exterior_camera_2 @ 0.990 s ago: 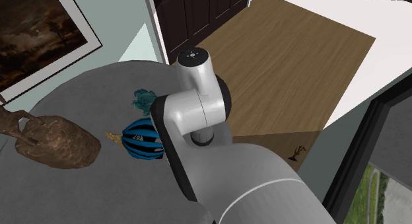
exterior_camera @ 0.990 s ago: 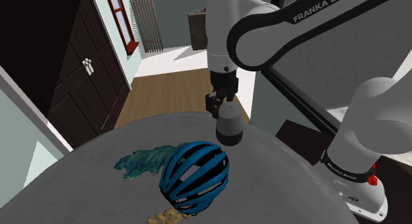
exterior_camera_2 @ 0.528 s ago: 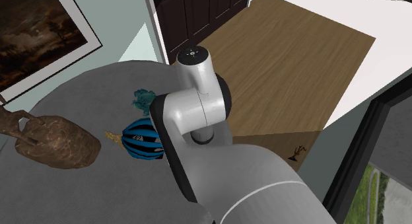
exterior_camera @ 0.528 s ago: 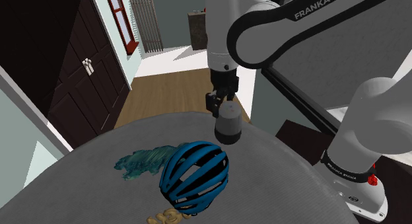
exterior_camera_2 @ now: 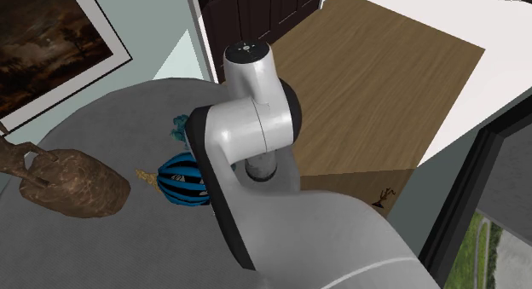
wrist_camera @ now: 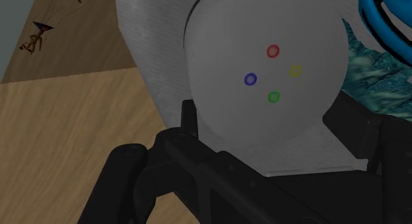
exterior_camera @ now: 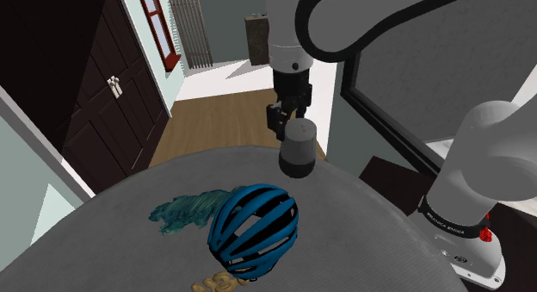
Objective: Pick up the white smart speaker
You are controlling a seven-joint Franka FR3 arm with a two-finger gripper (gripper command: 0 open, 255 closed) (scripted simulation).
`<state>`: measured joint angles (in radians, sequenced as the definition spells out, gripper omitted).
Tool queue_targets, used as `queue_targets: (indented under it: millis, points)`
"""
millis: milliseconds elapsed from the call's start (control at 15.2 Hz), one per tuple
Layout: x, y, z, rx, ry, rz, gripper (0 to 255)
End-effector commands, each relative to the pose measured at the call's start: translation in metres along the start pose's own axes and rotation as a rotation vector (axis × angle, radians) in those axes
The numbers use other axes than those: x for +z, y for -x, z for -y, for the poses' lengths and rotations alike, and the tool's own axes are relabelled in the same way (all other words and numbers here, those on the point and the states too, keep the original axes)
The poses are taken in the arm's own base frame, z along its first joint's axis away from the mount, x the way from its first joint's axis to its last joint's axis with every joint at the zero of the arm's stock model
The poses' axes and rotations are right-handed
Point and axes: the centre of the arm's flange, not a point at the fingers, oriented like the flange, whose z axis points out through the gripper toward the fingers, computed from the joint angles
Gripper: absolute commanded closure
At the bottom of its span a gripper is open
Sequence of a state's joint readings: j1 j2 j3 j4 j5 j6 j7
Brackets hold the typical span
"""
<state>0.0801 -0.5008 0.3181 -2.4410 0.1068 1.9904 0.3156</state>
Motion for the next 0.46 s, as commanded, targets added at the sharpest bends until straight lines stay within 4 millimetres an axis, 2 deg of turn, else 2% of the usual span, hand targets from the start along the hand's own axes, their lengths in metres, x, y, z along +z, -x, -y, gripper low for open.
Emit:
queue_targets:
  millis: [0,264,396]
  points:
    - [-0.011,-0.001,0.000,0.000,0.000,-0.001,255]
    - [-0.032,-0.002,-0.001,0.000,0.000,-0.001,255]
    - [-0.033,-0.002,-0.001,0.000,0.000,-0.001,255]
